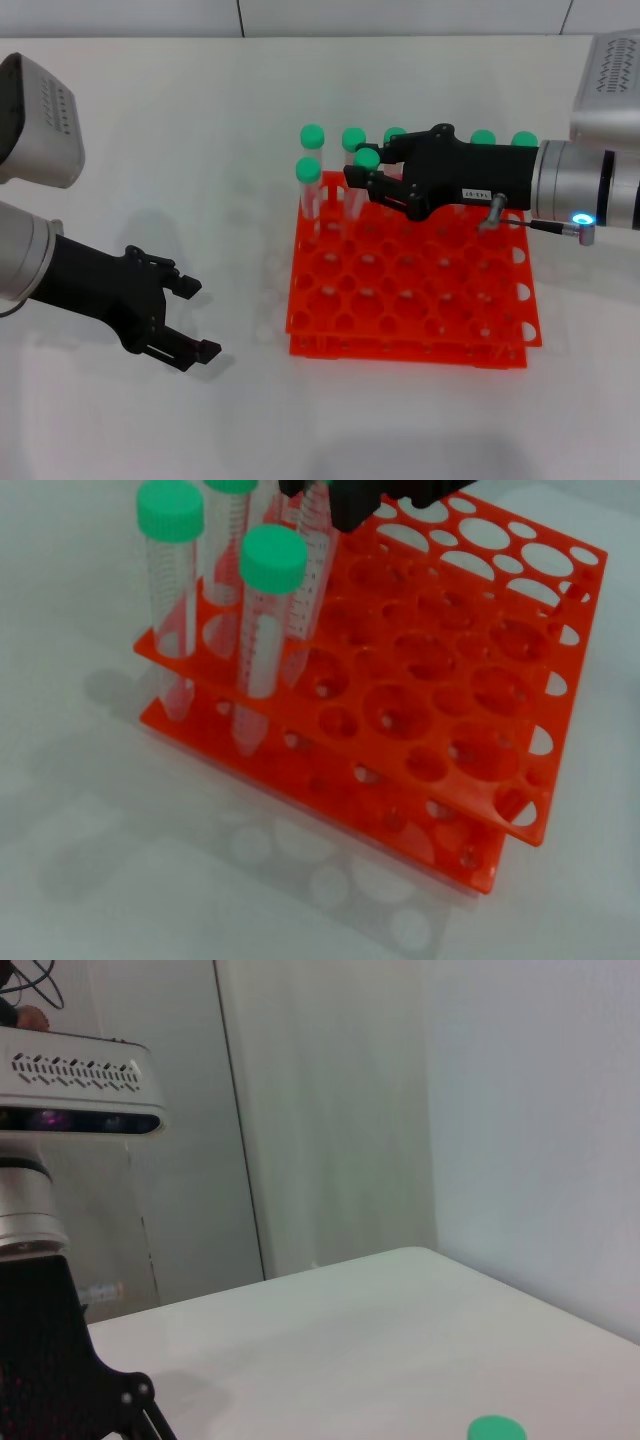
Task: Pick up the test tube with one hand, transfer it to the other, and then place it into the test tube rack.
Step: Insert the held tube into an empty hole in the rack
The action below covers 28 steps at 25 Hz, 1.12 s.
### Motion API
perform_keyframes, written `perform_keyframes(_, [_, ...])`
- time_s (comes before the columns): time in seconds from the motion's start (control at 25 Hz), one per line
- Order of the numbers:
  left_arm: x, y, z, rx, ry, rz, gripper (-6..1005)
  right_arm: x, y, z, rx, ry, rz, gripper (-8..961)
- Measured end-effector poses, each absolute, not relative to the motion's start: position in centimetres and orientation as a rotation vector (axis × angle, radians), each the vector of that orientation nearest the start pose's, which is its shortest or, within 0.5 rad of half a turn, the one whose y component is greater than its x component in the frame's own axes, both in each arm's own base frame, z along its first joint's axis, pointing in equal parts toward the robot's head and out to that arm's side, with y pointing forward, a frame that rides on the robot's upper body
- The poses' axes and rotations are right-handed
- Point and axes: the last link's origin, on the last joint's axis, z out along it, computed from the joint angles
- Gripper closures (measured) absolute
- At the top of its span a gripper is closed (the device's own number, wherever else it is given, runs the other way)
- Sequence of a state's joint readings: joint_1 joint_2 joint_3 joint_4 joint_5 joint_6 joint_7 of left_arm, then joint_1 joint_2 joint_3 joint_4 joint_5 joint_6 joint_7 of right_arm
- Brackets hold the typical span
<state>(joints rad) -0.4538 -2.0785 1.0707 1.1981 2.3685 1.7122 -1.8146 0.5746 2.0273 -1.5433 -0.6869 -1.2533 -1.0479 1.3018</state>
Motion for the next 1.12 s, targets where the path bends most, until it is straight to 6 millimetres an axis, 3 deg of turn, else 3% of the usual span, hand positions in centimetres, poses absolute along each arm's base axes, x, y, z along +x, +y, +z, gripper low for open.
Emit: perform_keyframes(1.12, [-24.73,31.06,1.84,-2.988,-0.594,0.198,112,17.40,37.34,-5.95,-2.711,0.344,0.723,590])
